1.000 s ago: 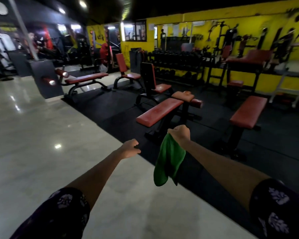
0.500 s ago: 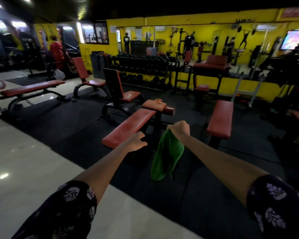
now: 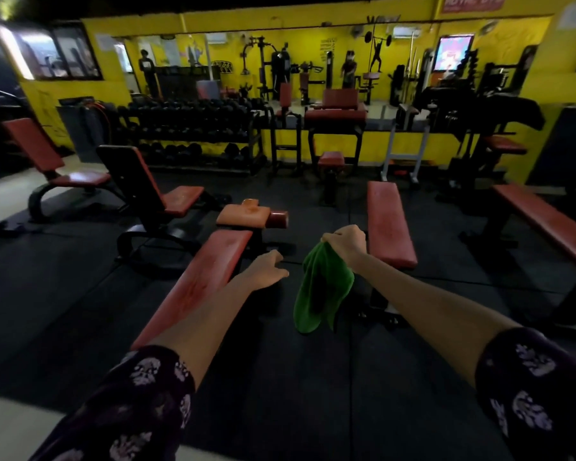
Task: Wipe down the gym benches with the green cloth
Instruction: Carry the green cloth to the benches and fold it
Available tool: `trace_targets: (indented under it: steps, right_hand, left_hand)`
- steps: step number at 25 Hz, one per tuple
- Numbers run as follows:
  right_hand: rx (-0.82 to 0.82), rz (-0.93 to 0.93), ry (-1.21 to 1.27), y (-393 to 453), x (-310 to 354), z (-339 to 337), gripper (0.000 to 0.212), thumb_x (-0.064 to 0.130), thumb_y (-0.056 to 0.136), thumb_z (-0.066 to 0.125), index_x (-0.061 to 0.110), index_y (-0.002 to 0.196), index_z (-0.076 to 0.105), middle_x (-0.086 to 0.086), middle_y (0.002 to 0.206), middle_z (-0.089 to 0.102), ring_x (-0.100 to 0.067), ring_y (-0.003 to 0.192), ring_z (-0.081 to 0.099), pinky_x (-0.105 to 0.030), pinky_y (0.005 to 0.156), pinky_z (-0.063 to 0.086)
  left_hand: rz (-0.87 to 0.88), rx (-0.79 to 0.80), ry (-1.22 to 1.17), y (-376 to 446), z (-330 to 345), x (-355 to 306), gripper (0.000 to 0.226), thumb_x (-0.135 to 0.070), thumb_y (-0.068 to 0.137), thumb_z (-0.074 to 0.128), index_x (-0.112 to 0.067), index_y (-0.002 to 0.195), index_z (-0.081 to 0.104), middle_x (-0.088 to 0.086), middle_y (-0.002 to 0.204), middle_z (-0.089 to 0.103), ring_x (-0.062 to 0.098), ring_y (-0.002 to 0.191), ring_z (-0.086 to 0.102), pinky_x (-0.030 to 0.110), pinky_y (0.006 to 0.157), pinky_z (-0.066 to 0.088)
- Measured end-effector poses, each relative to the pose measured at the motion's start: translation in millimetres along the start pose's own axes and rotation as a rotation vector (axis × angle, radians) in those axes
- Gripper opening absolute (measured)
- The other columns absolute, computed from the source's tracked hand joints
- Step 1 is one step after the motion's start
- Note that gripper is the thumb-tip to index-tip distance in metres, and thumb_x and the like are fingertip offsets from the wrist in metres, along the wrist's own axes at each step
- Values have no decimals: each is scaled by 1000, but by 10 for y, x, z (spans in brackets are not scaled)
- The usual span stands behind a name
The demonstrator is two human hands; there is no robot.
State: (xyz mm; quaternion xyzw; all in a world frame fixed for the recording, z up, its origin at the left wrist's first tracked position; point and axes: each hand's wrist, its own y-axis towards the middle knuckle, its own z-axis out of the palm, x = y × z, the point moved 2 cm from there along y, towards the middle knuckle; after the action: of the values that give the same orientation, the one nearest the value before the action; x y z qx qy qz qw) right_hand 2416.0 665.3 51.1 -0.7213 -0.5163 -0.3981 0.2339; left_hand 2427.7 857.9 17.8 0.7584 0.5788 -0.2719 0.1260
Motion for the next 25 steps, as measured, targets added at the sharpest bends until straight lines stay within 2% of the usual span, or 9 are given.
trace_targets:
  steps: [3, 7, 12, 15, 18, 22, 25]
  right_hand:
    - [-42, 6, 3, 677, -40, 162, 45, 20, 80, 69, 12, 44, 44, 1, 45, 41, -12, 42, 40, -25, 42, 32]
    - [-22, 33, -7, 1533, -133, 446, 40, 22, 78, 71, 11, 45, 51, -1, 48, 47, -13, 45, 46, -25, 46, 37]
    - [-67, 57, -10, 2924, -82, 539, 36, 22, 78, 71, 7, 50, 55, -2, 51, 48, -13, 49, 48, -27, 52, 42]
    - [-101, 55, -4, 3609, -60, 559, 32, 23, 80, 71, 6, 57, 57, -4, 55, 47, -15, 51, 48, -26, 50, 40]
    - [-157, 94, 0, 4194, -131, 580, 38, 23, 81, 71, 7, 52, 52, -1, 50, 43, -13, 46, 44, -24, 47, 37]
    - [-199, 119, -9, 4957, -203, 594, 27, 23, 78, 71, 3, 62, 64, -4, 55, 47, -16, 56, 49, -27, 54, 41]
    - [-222, 140, -38, 5454, -322, 562, 38, 23, 76, 73, 8, 49, 51, 0, 49, 42, -14, 49, 44, -27, 50, 37]
  left_hand:
    - [31, 7, -12, 683, -43, 48, 50, -20, 91, 58, -5, 136, 41, 11, 140, 45, 23, 127, 44, 26, 98, 34]
    - [51, 39, 51, 1584, -86, 194, 49, -20, 90, 61, -4, 133, 43, 13, 135, 49, 25, 122, 48, 27, 93, 37]
    - [84, 43, 62, 2969, -430, 70, 47, -22, 89, 62, -7, 130, 45, 11, 130, 51, 24, 114, 53, 30, 93, 43]
    - [91, 55, 37, 3622, -555, -34, 48, -23, 91, 59, -8, 133, 42, 13, 127, 53, 22, 108, 54, 25, 82, 42]
    - [102, 75, 62, 4237, -544, -99, 48, -21, 92, 58, -5, 134, 41, 13, 133, 50, 23, 118, 50, 22, 86, 36]
    - [134, 93, 81, 5144, -489, -145, 48, -22, 90, 60, -4, 131, 44, 15, 133, 51, 25, 118, 51, 29, 94, 39]
    - [192, 101, 113, 5860, -426, -285, 47, -22, 91, 59, -3, 132, 44, 16, 135, 49, 27, 122, 48, 29, 96, 38]
